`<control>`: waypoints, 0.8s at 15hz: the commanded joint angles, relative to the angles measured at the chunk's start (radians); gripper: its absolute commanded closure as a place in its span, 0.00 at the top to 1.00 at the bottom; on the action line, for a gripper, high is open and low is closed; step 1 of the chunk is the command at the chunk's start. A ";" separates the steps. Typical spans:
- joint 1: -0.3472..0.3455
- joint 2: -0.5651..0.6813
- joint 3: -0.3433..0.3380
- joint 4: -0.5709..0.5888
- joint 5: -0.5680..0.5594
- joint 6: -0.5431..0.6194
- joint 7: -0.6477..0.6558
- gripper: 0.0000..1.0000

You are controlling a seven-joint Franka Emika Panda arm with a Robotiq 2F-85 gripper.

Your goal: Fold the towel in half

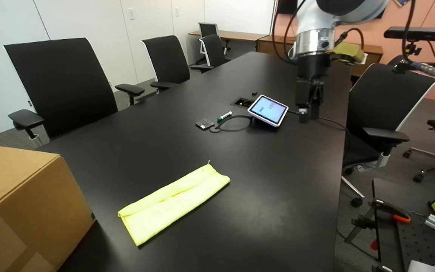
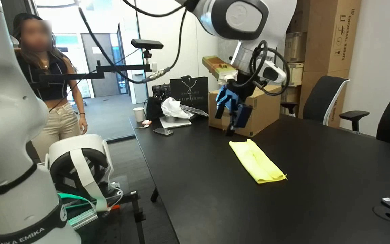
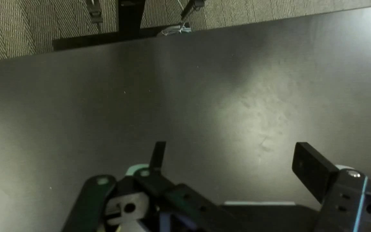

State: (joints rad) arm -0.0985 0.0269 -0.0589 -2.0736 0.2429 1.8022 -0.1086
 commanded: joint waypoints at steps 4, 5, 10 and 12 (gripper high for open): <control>-0.084 -0.327 -0.126 -0.258 -0.162 -0.070 -0.215 1.00; -0.097 -0.353 -0.148 -0.274 -0.210 -0.047 -0.259 1.00; -0.127 -0.467 -0.259 -0.374 -0.291 0.136 -0.440 1.00; -0.119 -0.489 -0.313 -0.395 -0.237 0.197 -0.520 1.00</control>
State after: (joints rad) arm -0.2257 -0.3903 -0.3131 -2.4066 -0.0335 1.9005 -0.5248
